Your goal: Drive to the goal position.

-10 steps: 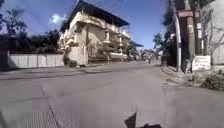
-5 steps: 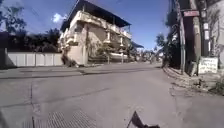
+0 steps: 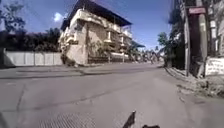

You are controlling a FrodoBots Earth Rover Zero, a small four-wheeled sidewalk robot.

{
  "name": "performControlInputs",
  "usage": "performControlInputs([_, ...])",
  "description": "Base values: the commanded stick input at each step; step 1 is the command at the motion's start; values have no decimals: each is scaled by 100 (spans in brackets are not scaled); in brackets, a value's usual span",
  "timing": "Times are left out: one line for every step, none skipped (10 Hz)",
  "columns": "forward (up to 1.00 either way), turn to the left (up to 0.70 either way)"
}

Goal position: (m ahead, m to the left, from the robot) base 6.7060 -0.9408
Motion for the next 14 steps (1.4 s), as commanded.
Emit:
performControlInputs([70, -6])
performControlInputs([70, -17])
performControlInputs([70, -30])
performControlInputs([70, -35])
performControlInputs([70, -35])
performControlInputs([70, -35])
performControlInputs([70, -35])
performControlInputs([70, -35])
performControlInputs([70, -35])
performControlInputs([70, -35])
performControlInputs([70, -35])
performControlInputs([70, -35])
performControlInputs([70, -34])
performControlInputs([70, -8])
